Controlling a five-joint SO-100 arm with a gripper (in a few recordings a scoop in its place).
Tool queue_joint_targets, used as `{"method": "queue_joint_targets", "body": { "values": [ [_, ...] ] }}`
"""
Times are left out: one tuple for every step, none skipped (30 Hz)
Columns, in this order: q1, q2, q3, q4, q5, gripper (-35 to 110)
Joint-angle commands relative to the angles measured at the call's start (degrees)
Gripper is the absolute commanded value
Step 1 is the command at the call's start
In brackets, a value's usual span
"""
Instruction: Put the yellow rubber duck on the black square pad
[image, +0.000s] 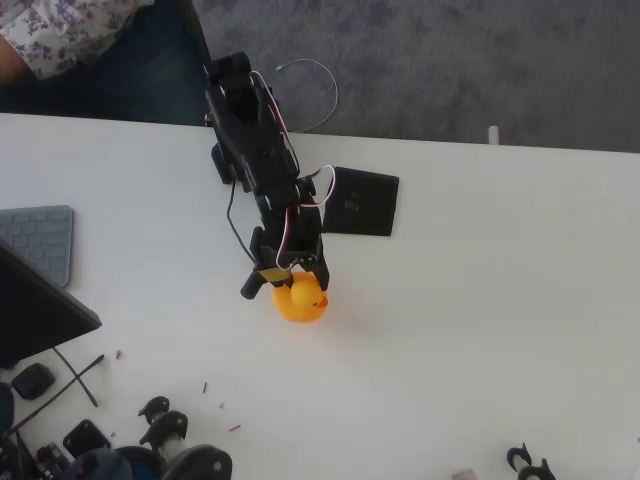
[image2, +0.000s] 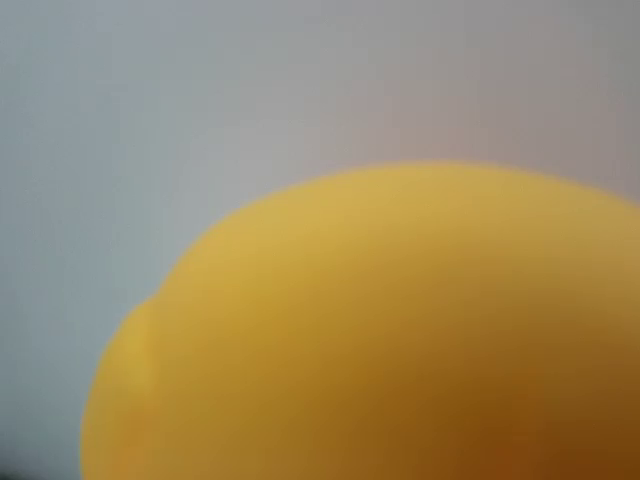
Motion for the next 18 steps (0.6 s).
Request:
{"method": "queue_joint_targets", "body": {
  "values": [
    [-0.8,1.1,-9.4,0.8,0.4,8],
    [-1.3,1.1,-10.0,0.8,1.7,8],
    [-2.4,1.1,-10.7,0.8,3.4,8],
    [-4.0,1.4,-11.2,0.8,5.4,8],
    [-6.2,2.0,-11.7,0.8,7.3,8],
    [-8.5,2.9,-11.8,0.8,9.1,8],
    [-10.9,4.0,-11.8,0.8,10.6,8],
    [-13.3,5.1,-11.6,0.9,12.1,8],
    [-15.3,6.2,-11.2,0.9,13.6,8],
    [-17.2,7.5,-11.1,1.0,15.1,8],
    [-18.8,8.4,-11.0,1.1,16.7,8],
    [-20.0,9.1,-11.0,1.7,18.1,8],
    [-21.1,9.8,-11.1,3.0,19.5,8],
    [-22.0,10.3,-11.1,4.7,20.7,8],
    [-22.9,10.6,-11.2,6.6,21.8,8],
    [-24.2,10.9,-11.2,8.6,22.8,8],
    [-25.6,11.3,-11.2,10.5,23.6,8],
    [-27.1,11.9,-11.1,12.4,24.3,8]
  ]
}}
